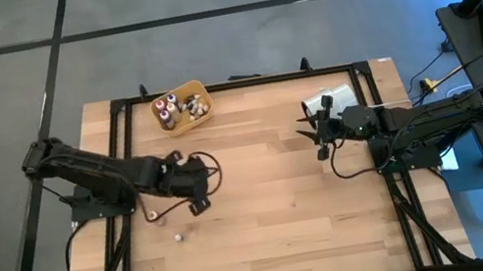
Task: Pick & Place food coloring
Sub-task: Put the large orange food coloring bottle into the yellow bin, then adjust the large blue food coloring bottle on the yellow bin
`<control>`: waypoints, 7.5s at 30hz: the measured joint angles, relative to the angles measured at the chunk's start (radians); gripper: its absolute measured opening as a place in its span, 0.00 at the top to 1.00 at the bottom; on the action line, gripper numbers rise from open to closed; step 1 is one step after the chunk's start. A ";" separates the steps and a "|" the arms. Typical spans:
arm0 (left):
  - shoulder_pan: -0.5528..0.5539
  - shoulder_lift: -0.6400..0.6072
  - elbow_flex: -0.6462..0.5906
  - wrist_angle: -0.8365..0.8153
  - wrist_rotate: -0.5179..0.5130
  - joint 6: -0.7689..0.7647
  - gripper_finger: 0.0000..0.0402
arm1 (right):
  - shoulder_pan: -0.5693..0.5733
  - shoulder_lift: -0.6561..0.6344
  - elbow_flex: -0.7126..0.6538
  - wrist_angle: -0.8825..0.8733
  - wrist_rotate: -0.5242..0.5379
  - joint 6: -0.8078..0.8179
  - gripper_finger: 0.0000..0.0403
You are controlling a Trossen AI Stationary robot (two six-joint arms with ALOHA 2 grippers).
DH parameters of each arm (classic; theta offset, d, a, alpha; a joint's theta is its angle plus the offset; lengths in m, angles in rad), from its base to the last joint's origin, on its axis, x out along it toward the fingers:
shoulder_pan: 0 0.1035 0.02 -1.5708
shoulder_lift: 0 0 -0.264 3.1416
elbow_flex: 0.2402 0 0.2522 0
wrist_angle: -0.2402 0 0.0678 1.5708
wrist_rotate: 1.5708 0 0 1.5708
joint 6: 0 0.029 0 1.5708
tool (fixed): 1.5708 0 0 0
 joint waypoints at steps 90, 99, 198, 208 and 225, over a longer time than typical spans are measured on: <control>-0.190 -0.107 -0.249 -0.271 0.487 -0.998 0.71 | 0.000 0.000 0.000 0.118 0.000 0.060 0.64; -0.106 -0.126 -0.249 -0.198 0.431 -0.844 0.70 | 0.000 0.000 0.000 0.118 0.000 0.053 0.64; 1.027 0.337 0.273 -0.294 0.204 0.507 0.51 | 0.000 0.000 0.000 0.113 0.001 0.041 0.64; 1.020 0.344 0.380 -0.025 0.218 0.611 0.52 | 0.000 0.000 0.000 0.113 0.001 0.041 0.64; 1.038 0.567 0.379 0.057 0.191 0.711 0.51 | 0.000 0.000 0.000 0.113 0.001 0.041 0.64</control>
